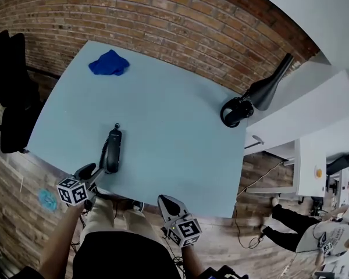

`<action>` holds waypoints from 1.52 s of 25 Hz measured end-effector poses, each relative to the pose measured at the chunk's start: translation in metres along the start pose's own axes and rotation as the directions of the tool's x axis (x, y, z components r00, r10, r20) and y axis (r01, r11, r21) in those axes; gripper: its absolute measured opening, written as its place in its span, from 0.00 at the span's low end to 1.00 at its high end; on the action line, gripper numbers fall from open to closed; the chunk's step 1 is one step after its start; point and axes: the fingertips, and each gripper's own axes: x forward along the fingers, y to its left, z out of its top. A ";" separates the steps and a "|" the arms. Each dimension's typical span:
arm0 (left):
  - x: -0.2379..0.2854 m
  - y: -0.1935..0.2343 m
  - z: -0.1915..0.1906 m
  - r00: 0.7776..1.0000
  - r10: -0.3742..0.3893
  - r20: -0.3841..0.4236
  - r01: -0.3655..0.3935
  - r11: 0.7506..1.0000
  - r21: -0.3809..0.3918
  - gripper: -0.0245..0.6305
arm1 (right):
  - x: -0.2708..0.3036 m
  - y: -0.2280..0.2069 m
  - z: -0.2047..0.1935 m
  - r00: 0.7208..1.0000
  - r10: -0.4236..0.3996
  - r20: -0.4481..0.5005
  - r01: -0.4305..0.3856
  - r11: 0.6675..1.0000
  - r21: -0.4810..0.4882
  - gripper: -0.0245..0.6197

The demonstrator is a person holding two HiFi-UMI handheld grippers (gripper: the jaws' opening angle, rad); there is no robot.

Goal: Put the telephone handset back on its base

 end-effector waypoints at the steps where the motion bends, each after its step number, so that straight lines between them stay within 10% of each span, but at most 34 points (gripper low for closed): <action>1: -0.009 -0.005 0.019 0.999 -0.033 0.038 0.032 0.999 0.029 0.38 | 0.012 0.005 0.008 1.000 0.022 0.007 -0.022 1.000 -0.014 0.07; 4: -0.038 -0.022 0.091 0.981 -0.092 0.170 0.064 0.985 0.163 0.33 | 0.047 0.018 0.054 0.995 0.083 0.059 -0.078 0.992 -0.095 0.07; 7: -0.081 -0.058 0.180 0.916 -0.192 0.352 0.075 0.944 0.320 0.22 | 0.076 0.037 0.128 0.975 0.150 0.164 -0.113 0.970 -0.214 0.07; 14: -0.182 -0.153 0.330 0.759 -0.384 0.526 -0.049 0.771 0.635 0.09 | 0.084 0.114 0.305 0.835 0.255 0.487 -0.093 0.939 -0.332 0.07; 17: -0.184 -0.173 0.355 0.731 -0.428 0.532 -0.083 0.717 0.692 0.08 | 0.089 0.125 0.326 0.821 0.245 0.516 -0.030 0.921 -0.389 0.07; 22: -0.152 -0.124 0.330 0.791 -0.401 0.462 -0.077 0.683 0.726 0.08 | 0.119 0.130 0.292 0.880 0.181 0.440 -0.013 0.934 -0.357 0.07; 28: -0.132 -0.056 0.299 0.850 -0.339 0.403 -0.013 0.751 0.660 0.07 | 0.166 0.131 0.208 0.934 0.116 0.337 -0.034 0.970 -0.240 0.07; 33: -0.099 0.021 0.262 0.900 -0.176 0.398 -0.025 0.892 0.451 0.07 | 0.187 0.117 0.119 0.978 0.044 0.205 -0.014 0.990 -0.143 0.06; 38: -0.080 0.069 0.220 0.943 -0.125 0.307 -0.017 0.906 0.422 0.08 | 0.197 0.114 0.070 0.991 -0.024 0.135 0.032 0.998 -0.060 0.06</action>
